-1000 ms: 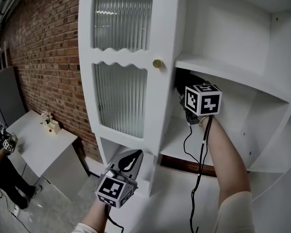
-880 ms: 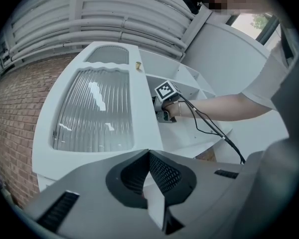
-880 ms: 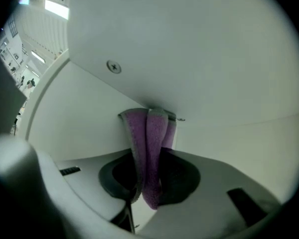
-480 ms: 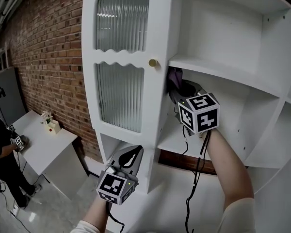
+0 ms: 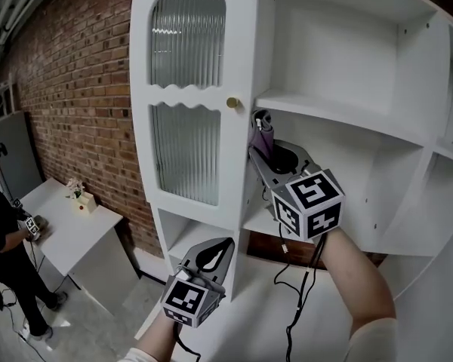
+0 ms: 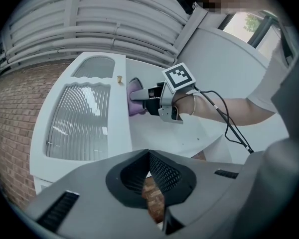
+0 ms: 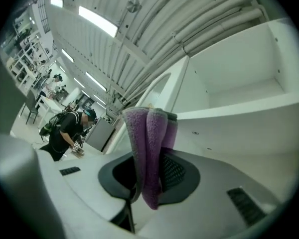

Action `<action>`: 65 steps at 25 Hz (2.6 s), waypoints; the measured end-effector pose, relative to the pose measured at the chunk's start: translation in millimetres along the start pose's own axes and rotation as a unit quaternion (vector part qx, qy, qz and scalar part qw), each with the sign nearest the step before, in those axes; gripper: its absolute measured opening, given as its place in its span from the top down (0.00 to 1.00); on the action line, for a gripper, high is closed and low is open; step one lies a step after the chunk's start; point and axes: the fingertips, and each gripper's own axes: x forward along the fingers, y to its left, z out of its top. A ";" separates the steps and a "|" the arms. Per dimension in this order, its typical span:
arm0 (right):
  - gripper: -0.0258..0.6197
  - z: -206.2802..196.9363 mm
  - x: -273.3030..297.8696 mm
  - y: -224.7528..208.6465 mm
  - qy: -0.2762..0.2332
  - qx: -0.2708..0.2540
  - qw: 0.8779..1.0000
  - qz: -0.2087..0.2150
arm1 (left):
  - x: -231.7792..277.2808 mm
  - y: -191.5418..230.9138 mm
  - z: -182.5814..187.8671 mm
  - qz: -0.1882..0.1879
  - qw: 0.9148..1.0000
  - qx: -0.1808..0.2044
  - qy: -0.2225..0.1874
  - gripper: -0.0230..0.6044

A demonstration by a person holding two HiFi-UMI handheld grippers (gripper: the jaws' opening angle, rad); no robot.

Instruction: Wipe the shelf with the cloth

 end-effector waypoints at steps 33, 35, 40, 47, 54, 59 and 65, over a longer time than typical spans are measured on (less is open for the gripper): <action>0.83 -167.5 100.2 -125.0 0.123 0.099 0.984 -0.086 | 36.0 6.6 -35.1 0.002 1.000 -0.020 -0.002 0.94; 0.83 -167.1 99.7 -121.2 0.118 0.085 0.987 -0.068 | 34.8 7.4 -37.3 0.005 1.000 -0.019 0.001 0.94; 0.83 -159.8 86.7 -103.5 0.100 0.100 0.990 -0.028 | 31.2 4.6 -40.4 0.008 1.000 -0.016 0.006 0.94; 0.83 -138.4 57.2 -63.6 0.101 0.073 0.992 0.020 | 31.4 -1.6 -36.8 0.016 1.000 -0.001 0.004 0.94; 0.83 -118.4 31.5 -27.3 0.093 0.046 0.994 0.029 | 28.2 -16.4 -32.2 0.006 1.000 0.006 0.003 0.94; 0.83 -97.1 11.1 -1.4 0.080 0.042 0.995 0.053 | 22.0 -20.5 -28.5 0.012 1.000 0.010 0.002 0.94; 0.83 -80.1 -9.2 26.0 0.071 0.043 0.994 0.072 | 19.6 -29.9 -32.5 0.009 1.000 0.010 0.007 0.94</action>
